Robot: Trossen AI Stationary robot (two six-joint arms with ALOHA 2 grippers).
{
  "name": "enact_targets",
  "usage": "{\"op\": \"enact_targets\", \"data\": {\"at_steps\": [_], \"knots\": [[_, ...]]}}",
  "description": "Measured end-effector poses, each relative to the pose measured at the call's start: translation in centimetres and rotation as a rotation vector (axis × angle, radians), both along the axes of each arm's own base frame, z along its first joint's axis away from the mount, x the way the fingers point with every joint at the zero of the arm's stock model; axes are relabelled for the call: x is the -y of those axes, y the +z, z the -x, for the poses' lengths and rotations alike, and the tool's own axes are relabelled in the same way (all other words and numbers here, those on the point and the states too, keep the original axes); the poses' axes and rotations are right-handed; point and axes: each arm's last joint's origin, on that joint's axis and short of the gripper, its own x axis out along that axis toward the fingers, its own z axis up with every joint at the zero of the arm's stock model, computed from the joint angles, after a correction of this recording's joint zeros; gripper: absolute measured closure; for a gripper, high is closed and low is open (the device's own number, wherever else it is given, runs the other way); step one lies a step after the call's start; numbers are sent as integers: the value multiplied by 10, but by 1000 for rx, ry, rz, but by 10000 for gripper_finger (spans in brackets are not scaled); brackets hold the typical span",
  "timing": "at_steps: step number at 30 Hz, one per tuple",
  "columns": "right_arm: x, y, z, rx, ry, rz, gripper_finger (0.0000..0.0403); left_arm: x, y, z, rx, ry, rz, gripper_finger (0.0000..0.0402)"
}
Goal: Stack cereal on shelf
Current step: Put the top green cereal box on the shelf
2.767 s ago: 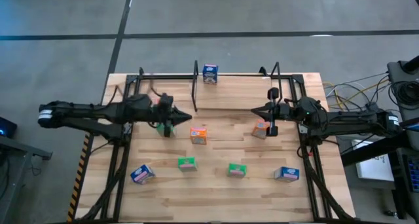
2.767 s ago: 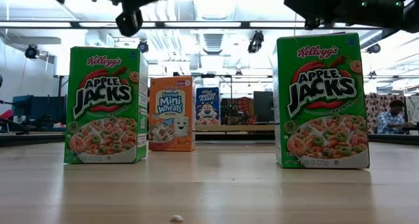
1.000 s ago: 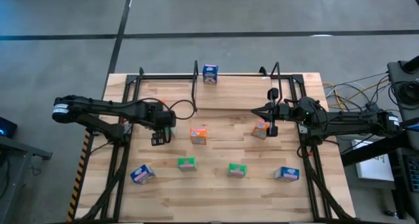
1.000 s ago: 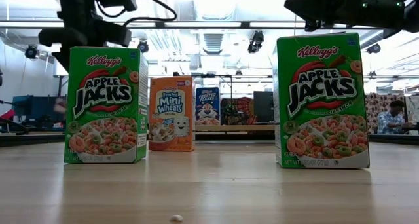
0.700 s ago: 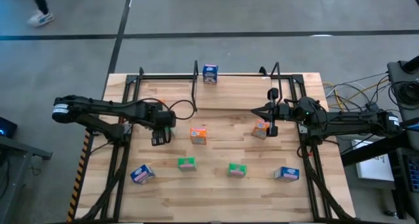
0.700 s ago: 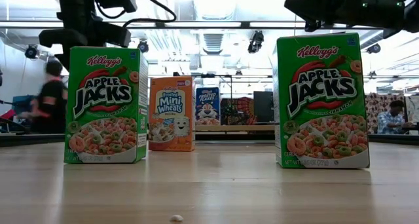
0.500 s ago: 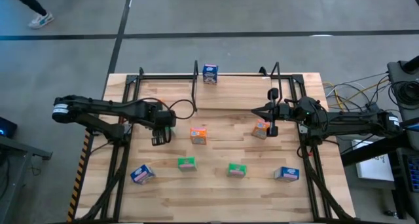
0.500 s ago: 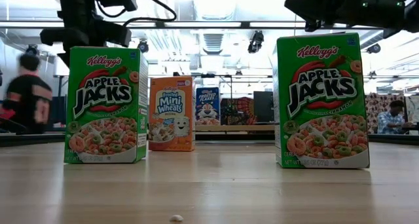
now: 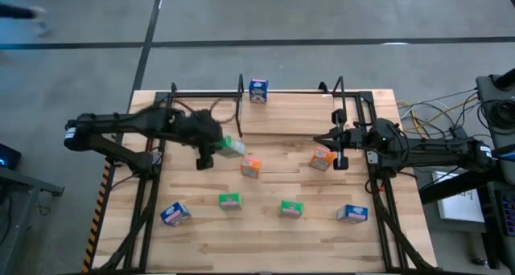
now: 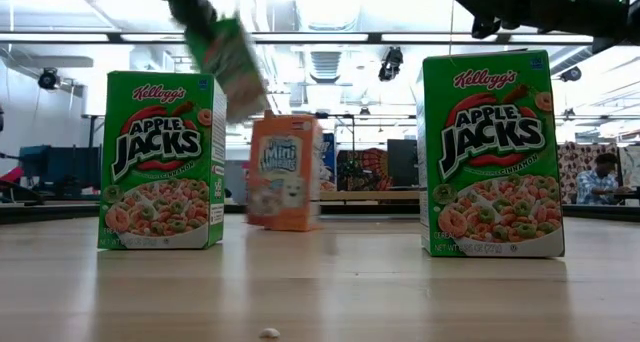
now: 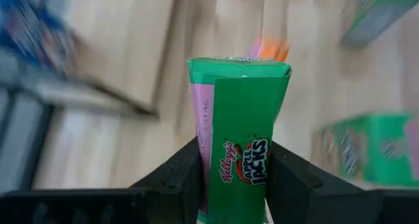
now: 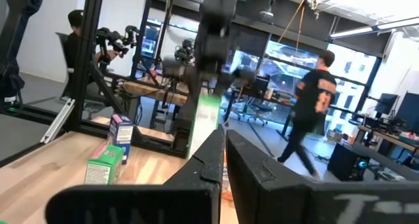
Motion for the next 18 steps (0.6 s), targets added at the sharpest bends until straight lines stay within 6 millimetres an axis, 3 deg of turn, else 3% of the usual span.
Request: {"op": "enact_targets", "data": {"at_steps": [5,8,13,18], "knots": [[0,0,0,3,-1,6,394,-1,51,-2,214,-85,-93,285],[0,0,0,5,-2,7,394,-1,69,-5,336,-138,-176,285],[0,1,0,8,-2,8,394,-6,80,-22,489,-190,-305,285],[0,2,2,18,-2,10,394,-24,66,-52,470,-150,-344,285]]}}
